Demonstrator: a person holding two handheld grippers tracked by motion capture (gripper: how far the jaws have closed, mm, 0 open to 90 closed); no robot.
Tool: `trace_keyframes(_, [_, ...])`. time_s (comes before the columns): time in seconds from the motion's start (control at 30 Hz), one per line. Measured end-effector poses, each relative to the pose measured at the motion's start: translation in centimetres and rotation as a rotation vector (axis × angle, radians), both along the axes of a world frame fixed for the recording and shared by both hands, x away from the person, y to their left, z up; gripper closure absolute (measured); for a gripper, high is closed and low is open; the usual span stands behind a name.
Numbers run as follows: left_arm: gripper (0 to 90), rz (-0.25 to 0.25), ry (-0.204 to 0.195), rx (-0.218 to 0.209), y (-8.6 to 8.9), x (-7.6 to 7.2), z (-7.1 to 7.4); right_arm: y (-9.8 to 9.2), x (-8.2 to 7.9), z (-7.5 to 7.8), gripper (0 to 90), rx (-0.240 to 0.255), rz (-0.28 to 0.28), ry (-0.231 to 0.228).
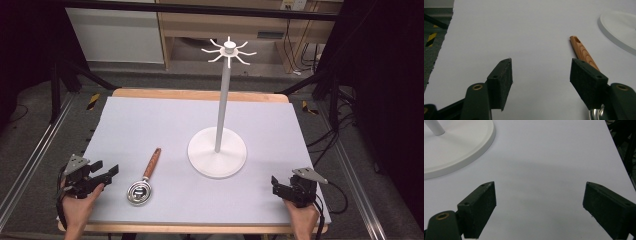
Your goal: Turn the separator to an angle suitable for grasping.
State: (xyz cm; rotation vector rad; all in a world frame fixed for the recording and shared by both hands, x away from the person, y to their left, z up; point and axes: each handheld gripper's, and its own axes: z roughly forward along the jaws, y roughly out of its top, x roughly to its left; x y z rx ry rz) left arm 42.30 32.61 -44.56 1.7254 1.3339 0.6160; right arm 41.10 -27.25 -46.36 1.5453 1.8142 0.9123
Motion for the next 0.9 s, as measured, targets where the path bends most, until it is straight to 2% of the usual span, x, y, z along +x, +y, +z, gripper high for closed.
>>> trace_keyframes(0.23, [36.2, -0.024, -0.002, 0.0, -0.6, -0.3, 0.5, 0.0, -0.1, -0.1, 11.5, 0.031, -0.002, 0.023])
trace_keyframes(0.43, [37.3, -0.055, 0.003, 0.002, -1.1, -0.3, 1.2, 0.6, -0.2, 0.1, 11.5, 0.004, 0.011, 0.006])
trace_keyframes(0.6, [38.5, -0.072, 0.018, 0.019, -1.9, -0.3, 1.7, 1.0, -0.1, 0.0, 11.6, -0.006, 0.034, 0.023])
trace_keyframes(0.73, [39.3, -0.084, 0.019, 0.019, -2.3, -0.1, 2.1, 1.1, 0.0, 0.1, 11.6, -0.004, 0.036, 0.023])
trace_keyframes(0.9, [40.3, -0.112, 0.025, 0.04, -3.5, 0.2, 2.6, 1.1, 0.0, 0.1, 11.5, -0.004, 0.03, 0.031])
